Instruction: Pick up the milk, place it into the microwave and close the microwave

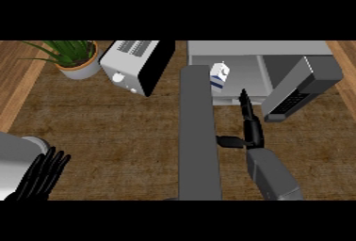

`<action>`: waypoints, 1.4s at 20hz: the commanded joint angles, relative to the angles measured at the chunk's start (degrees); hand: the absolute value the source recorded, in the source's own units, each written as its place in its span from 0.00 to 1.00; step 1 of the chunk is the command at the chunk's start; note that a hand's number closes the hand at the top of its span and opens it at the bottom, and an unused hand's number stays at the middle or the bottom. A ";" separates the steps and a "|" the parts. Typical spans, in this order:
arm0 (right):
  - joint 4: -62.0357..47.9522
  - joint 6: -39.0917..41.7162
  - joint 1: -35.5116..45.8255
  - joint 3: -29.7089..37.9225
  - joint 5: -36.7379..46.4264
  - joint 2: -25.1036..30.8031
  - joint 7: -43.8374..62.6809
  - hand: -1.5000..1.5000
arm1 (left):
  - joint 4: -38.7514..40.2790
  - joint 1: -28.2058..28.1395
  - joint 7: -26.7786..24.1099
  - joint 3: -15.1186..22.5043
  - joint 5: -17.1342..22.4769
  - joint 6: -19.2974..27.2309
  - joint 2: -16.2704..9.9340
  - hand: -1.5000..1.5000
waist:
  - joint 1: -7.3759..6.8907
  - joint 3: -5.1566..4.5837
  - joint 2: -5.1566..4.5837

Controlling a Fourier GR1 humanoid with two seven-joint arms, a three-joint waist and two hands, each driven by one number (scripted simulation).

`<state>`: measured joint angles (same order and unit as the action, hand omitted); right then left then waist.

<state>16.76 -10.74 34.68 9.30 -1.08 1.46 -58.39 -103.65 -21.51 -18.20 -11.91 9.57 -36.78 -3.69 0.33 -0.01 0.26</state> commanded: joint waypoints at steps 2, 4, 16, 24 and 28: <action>5.74 5.49 -6.90 -2.29 -1.67 -1.38 -3.58 0.00 | -0.51 1.06 1.11 6.00 -3.15 -1.57 1.72 0.00 | 0.15 -0.01 0.04; 12.91 4.89 -12.16 -4.38 -0.56 -1.13 0.10 0.00 | -1.57 1.22 1.21 4.98 -4.33 -1.70 -0.19 0.00 | 1.36 -0.11 0.48; 48.88 16.18 -37.87 -7.00 -8.73 4.95 10.11 1.00 | 3.49 10.14 2.36 15.81 -17.40 6.22 3.67 1.00 | 1.12 -0.10 0.09; 63.28 17.38 -47.63 -5.39 -13.22 6.78 15.67 0.00 | 12.07 25.92 8.87 26.86 -20.57 18.01 3.69 1.00 | 0.89 -0.04 -0.19; 65.46 17.64 -49.85 -4.05 -12.11 9.14 15.26 0.00 | 23.07 30.20 1.95 31.53 -21.98 22.56 3.69 1.00 | 0.70 -0.04 -0.28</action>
<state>77.02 6.42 -11.14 4.62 -13.22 8.72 -44.26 -88.19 3.53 -13.87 15.46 -11.78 -18.66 -0.03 0.97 -0.04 0.04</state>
